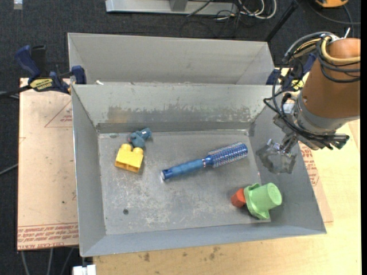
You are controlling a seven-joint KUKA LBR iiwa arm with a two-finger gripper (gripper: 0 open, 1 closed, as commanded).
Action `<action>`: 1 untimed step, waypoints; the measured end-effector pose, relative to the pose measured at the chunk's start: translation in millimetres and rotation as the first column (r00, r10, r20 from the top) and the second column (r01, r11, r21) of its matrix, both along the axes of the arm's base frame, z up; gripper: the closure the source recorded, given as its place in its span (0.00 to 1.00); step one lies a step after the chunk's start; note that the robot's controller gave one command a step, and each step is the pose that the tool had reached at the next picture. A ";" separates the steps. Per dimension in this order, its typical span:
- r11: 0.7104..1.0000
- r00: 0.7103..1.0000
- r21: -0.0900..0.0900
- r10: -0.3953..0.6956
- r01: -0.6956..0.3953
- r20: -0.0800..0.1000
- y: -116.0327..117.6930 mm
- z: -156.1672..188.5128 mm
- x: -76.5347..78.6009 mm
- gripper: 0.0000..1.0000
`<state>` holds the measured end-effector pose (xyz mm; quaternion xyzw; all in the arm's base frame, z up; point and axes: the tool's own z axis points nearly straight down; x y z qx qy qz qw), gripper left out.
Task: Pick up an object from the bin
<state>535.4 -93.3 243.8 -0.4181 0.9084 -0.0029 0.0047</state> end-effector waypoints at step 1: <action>0.984 0.984 0.004 -0.177 0.177 -0.013 -4.9 -89.3 44.3 1.00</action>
Offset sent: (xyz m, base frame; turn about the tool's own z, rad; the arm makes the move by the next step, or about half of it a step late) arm 0.0440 -0.0062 -0.0856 0.1785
